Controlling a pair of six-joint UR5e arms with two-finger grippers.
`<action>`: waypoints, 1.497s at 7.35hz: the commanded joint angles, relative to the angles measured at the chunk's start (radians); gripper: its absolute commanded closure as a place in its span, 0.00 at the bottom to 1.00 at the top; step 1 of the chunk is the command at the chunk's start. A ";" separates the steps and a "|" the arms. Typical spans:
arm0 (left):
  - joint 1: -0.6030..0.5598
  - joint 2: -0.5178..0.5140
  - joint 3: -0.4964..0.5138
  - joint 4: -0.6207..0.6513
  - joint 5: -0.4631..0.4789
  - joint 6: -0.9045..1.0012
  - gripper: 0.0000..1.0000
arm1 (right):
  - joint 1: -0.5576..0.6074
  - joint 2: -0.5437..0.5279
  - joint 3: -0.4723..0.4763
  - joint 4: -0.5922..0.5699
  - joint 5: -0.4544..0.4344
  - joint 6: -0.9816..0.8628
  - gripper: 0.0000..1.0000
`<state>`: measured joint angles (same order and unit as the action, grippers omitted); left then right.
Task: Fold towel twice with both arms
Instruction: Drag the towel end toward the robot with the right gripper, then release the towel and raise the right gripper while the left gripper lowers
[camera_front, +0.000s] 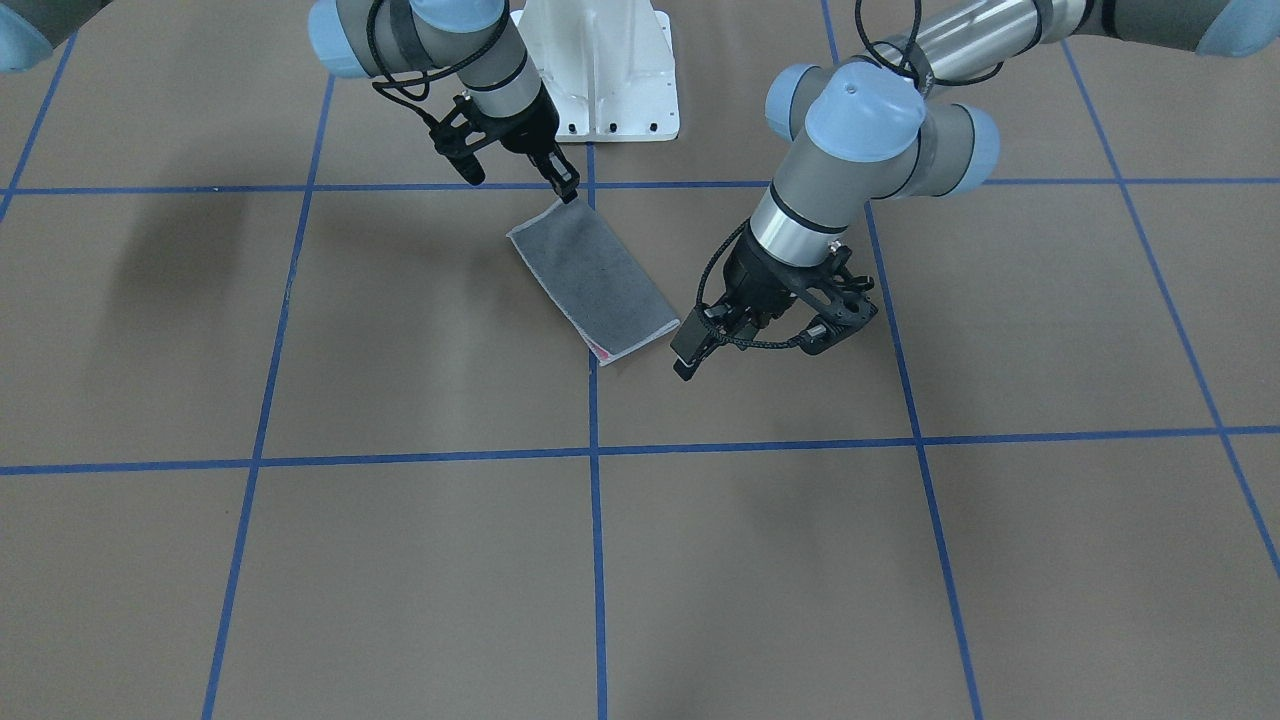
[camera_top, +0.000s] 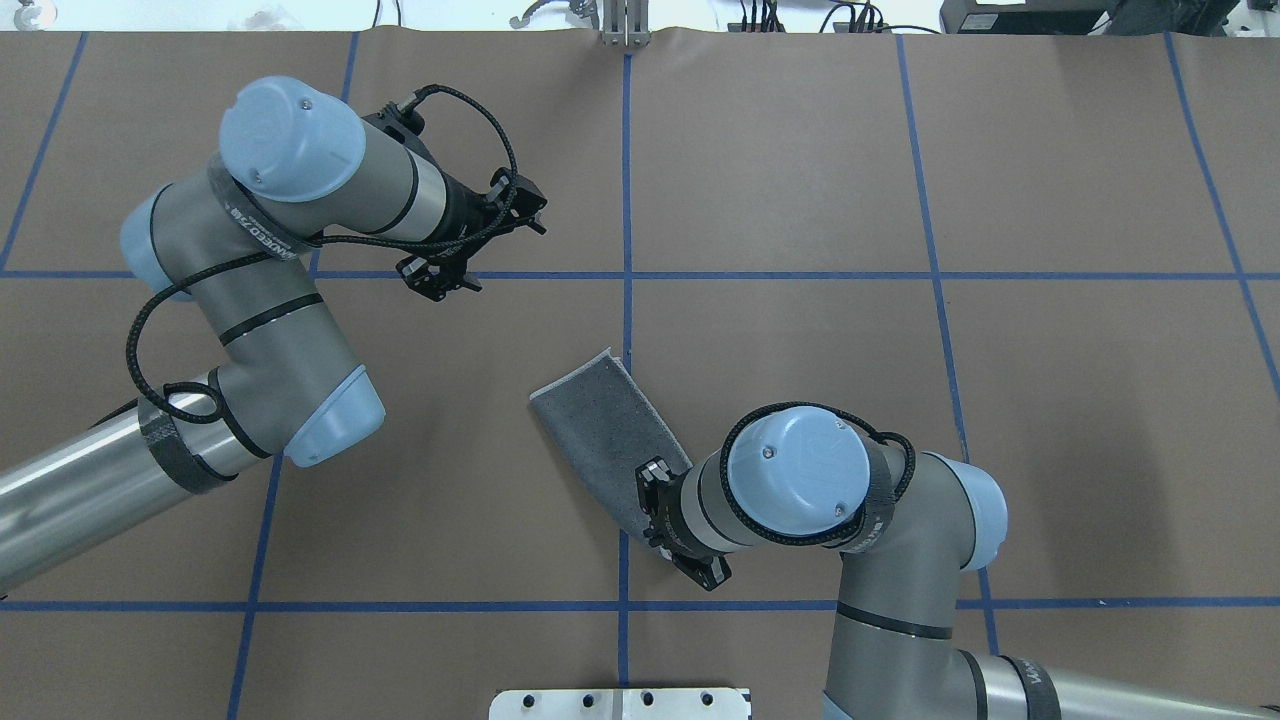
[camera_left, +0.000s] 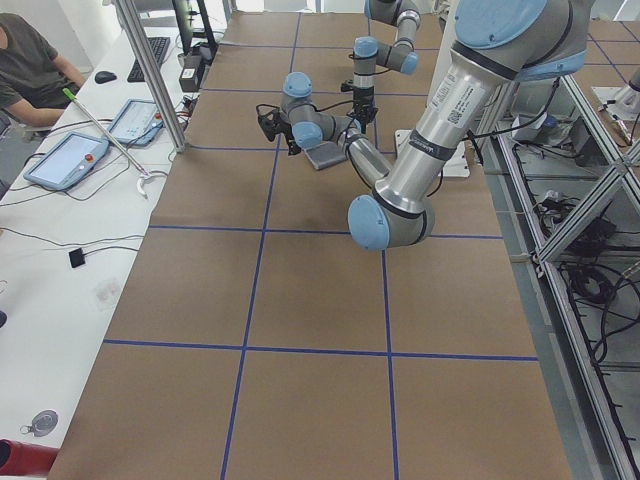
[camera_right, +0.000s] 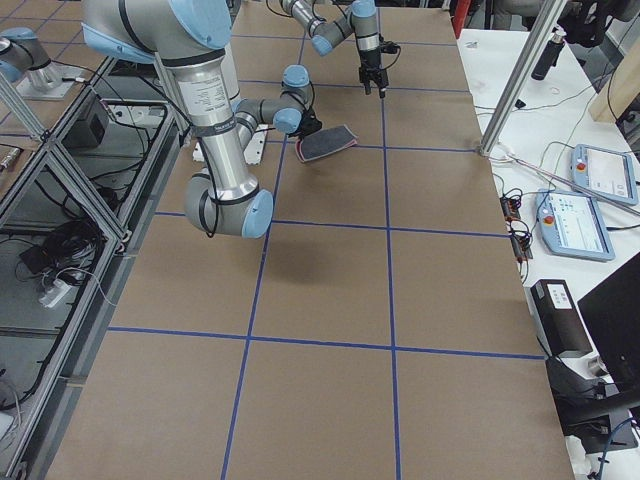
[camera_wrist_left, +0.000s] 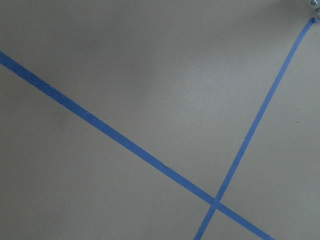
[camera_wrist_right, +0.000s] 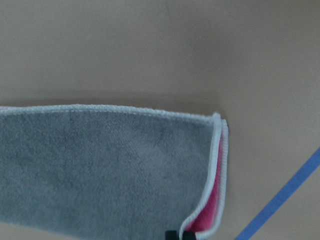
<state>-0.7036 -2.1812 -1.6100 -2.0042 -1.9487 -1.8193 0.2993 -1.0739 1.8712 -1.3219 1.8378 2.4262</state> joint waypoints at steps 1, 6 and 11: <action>0.012 0.024 -0.017 -0.001 0.001 -0.003 0.01 | 0.062 -0.011 0.043 0.000 0.006 -0.007 0.00; 0.171 0.070 -0.054 -0.002 0.094 -0.003 0.16 | 0.244 -0.035 0.014 0.004 0.038 -0.254 0.00; 0.210 0.070 -0.030 -0.002 0.094 0.003 0.34 | 0.247 -0.041 -0.012 0.000 0.032 -0.256 0.00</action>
<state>-0.4989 -2.1073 -1.6481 -2.0064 -1.8543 -1.8169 0.5456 -1.1123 1.8616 -1.3218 1.8708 2.1713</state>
